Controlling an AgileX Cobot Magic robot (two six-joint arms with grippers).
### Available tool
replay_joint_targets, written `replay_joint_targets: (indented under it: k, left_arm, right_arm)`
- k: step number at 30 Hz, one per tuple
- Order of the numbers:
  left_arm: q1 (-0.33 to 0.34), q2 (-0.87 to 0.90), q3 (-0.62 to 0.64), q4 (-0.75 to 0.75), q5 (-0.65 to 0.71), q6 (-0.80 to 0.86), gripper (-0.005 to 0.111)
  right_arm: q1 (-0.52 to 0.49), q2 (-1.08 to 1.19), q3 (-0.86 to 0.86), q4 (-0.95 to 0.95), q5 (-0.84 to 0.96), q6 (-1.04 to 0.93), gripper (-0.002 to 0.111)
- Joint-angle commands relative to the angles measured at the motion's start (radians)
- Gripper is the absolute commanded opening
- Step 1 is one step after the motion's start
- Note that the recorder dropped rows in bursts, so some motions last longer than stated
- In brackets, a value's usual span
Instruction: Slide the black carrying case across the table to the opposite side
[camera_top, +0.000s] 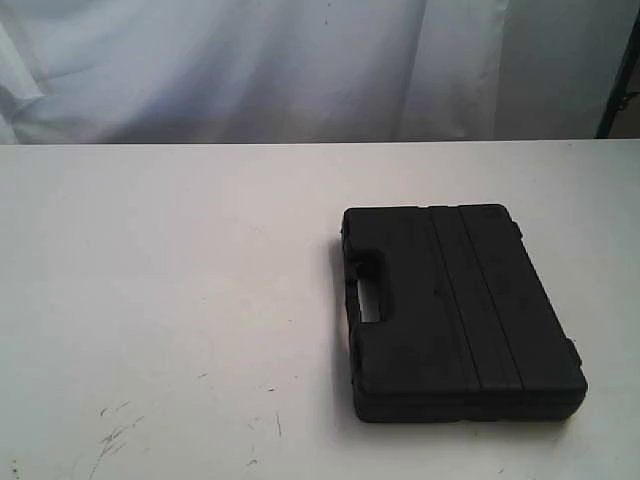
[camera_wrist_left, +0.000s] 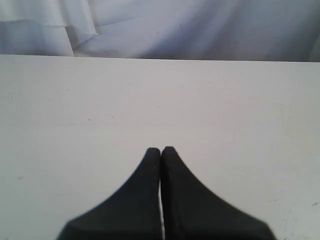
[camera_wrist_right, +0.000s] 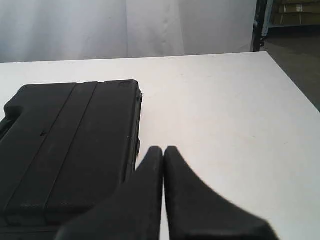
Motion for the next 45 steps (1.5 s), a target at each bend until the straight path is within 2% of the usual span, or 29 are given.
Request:
replay_joint_targets:
  k: [1, 10, 17, 20, 29, 36, 45]
  left_arm:
    - [0.003, -0.004, 0.005, 0.003, -0.014, -0.009, 0.000]
    - [0.003, -0.004, 0.005, 0.003, -0.014, -0.009, 0.000]
    - [0.003, -0.004, 0.005, 0.003, -0.014, -0.009, 0.000]
    - [0.003, -0.004, 0.005, 0.003, -0.014, -0.009, 0.000]
    - [0.003, -0.004, 0.005, 0.003, -0.014, -0.009, 0.000]
    - [0.003, -0.004, 0.005, 0.003, -0.014, -0.009, 0.000]
    - [0.003, -0.004, 0.005, 0.003, -0.014, -0.009, 0.000]
  right_arm:
    - [-0.005, -0.005, 0.004, 0.000, -0.003, -0.006, 0.000]
    - [-0.005, -0.005, 0.004, 0.000, -0.020, -0.006, 0.000]
    - [-0.005, -0.005, 0.004, 0.134, -0.295, -0.006, 0.000]
    - [-0.005, -0.005, 0.004, 0.135, -0.385, -0.006, 0.000]
    - [-0.005, -0.005, 0.004, 0.135, -0.403, -0.006, 0.000]
    - [-0.005, -0.005, 0.004, 0.135, -0.580, 0.018, 0.000]
    - [-0.005, -0.005, -0.140, 0.131, -0.515, 0.028, 0.000]
